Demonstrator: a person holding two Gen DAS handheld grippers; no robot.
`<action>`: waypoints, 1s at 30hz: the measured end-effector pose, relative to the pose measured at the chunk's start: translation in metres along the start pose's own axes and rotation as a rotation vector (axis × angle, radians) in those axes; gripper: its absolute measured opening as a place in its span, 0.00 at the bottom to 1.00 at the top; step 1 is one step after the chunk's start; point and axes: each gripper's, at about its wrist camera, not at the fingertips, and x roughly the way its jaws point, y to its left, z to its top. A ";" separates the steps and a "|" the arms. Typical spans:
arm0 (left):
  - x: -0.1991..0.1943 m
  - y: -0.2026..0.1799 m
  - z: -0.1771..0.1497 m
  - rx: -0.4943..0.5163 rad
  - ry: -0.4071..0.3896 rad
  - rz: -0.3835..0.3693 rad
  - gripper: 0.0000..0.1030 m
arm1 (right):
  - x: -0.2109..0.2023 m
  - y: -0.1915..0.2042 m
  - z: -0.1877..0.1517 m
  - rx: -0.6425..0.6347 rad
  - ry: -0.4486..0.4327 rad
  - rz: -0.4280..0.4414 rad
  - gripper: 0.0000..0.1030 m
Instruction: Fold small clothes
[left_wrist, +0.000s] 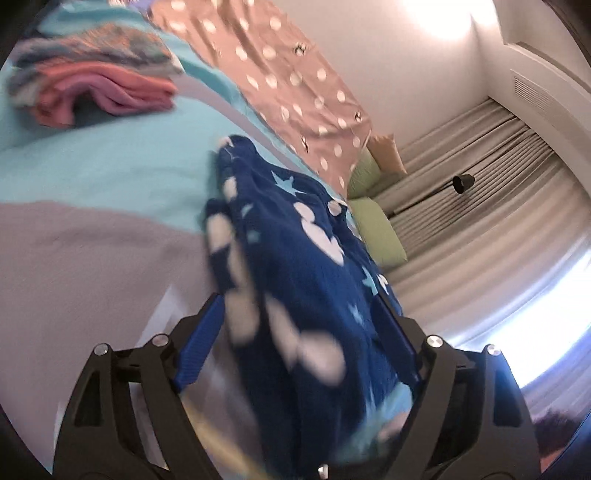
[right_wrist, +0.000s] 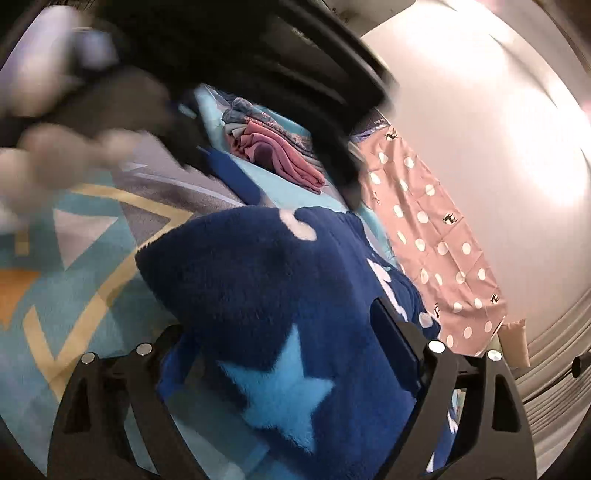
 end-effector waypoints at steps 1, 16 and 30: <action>0.014 0.005 0.011 -0.016 0.028 -0.010 0.80 | -0.001 -0.001 -0.001 0.005 -0.003 0.000 0.85; 0.052 -0.007 0.065 -0.104 0.039 -0.047 0.17 | 0.000 -0.072 -0.005 0.346 -0.034 0.234 0.35; 0.122 -0.187 0.086 0.255 0.135 0.066 0.17 | -0.041 -0.198 -0.081 0.919 -0.161 0.359 0.24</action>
